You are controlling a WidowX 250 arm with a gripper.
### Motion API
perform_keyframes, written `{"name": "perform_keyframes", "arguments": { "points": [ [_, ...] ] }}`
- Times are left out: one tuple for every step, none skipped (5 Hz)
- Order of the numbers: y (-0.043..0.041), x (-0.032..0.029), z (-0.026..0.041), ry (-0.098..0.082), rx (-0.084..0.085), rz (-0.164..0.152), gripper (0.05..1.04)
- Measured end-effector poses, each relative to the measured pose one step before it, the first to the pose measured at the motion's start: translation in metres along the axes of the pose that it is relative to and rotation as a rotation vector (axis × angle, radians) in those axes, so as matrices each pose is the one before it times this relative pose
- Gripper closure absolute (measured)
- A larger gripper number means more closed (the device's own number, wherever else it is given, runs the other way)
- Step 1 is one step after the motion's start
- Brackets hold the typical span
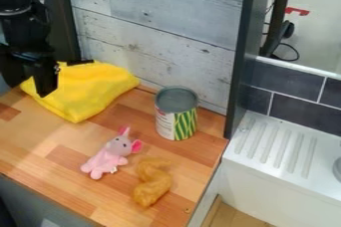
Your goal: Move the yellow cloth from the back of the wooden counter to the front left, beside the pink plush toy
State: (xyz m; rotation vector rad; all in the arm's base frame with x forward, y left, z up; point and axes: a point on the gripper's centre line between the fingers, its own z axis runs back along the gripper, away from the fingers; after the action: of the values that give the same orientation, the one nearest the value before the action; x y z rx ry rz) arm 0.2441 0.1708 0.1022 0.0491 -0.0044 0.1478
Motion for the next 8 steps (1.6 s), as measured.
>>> {"name": "perform_keyframes", "arguments": {
  "points": [
    [-0.0015, -0.00176, -0.00955, 0.0299, -0.0157, -0.0007, 0.075],
    [0.00401, 0.02182, -0.00376, -0.0256, -0.0266, 0.01, 0.075],
    [0.00368, 0.02758, -0.01043, -0.0161, 0.0057, -0.0454, 0.075],
    [0.00219, 0.01939, -0.01478, 0.0005, 0.0083, -0.044, 0.075],
    [0.00794, 0.01151, -0.01484, 0.0097, 0.0087, -0.0249, 0.075],
    [0.00313, 0.01212, -0.01845, -0.0017, -0.0224, -0.0019, 0.075],
    [0.00228, 0.00422, -0.01385, 0.0081, -0.0044, 0.0076, 0.075],
    [0.0032, -0.0029, -0.00749, 0.0242, 0.0129, 0.007, 0.075]
  ]
}}
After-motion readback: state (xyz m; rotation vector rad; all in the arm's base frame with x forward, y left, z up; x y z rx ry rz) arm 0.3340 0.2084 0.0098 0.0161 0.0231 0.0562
